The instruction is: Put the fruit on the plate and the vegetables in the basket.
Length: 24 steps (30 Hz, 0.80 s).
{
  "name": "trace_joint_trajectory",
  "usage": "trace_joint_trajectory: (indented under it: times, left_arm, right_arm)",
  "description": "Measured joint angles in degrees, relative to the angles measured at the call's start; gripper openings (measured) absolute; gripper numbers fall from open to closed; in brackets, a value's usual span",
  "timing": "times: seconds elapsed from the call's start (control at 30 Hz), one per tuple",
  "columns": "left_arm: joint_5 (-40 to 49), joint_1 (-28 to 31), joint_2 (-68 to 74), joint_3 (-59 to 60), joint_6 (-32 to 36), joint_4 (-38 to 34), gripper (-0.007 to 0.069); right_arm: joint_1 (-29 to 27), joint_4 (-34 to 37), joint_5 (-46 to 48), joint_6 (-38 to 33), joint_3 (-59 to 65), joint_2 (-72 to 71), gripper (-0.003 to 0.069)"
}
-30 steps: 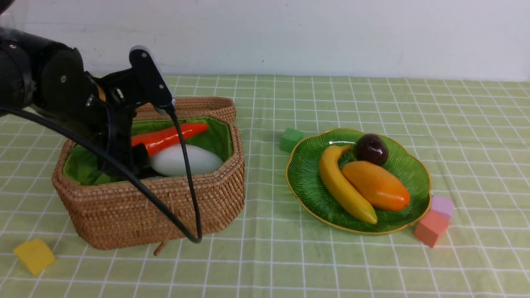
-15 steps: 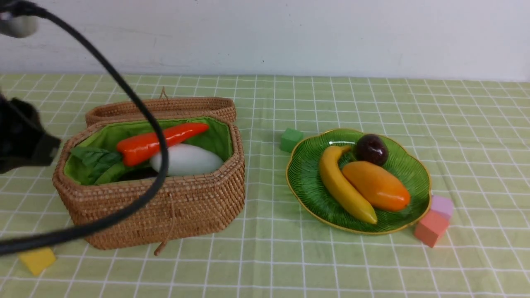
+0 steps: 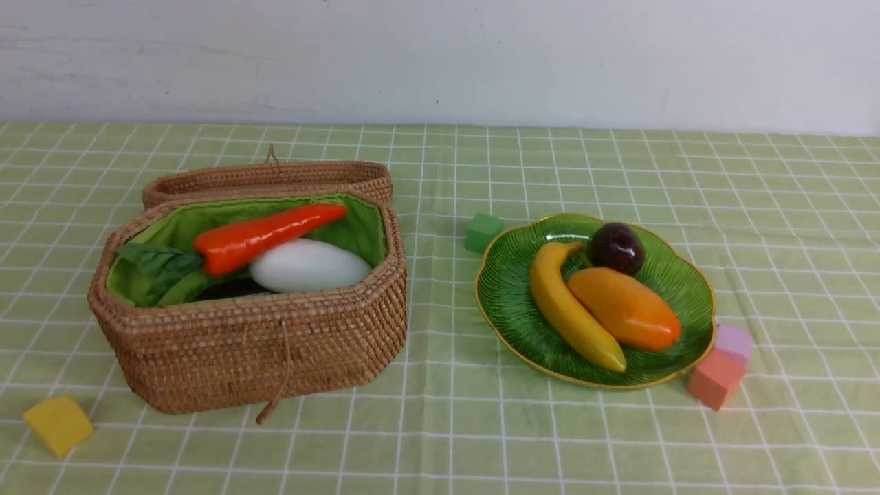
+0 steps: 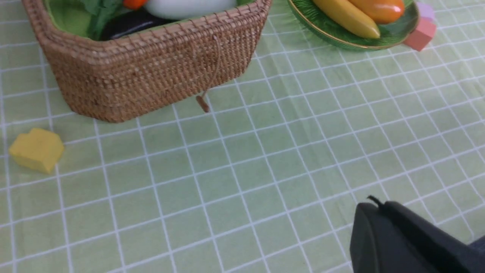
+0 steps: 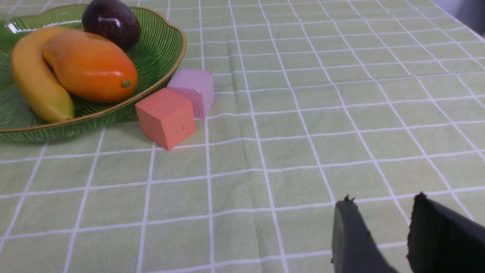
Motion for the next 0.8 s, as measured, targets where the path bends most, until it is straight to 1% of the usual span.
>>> trace_joint_trajectory:
  times: [0.2,0.63,0.73,0.8]
  left_arm:
    - [0.5,0.0,-5.2,3.5,0.0,-1.1,-0.0013]
    - [0.9,0.0,-5.5,4.0,0.0,-1.1,-0.0013]
    - [-2.8,0.0,-5.5,4.3,0.0,-1.0,-0.0013]
    - [-7.6,0.0,-5.5,5.6,0.0,-1.0,-0.0013]
  right_arm:
    - [0.0,0.0,0.0,0.0,0.0,0.0,0.0239]
    - [0.0,0.0,0.0,0.0,0.0,0.0,0.0239]
    - [0.0,0.0,0.0,0.0,0.0,0.0,0.0239]
    - [0.0,0.0,0.0,0.0,0.0,0.0,0.0239]
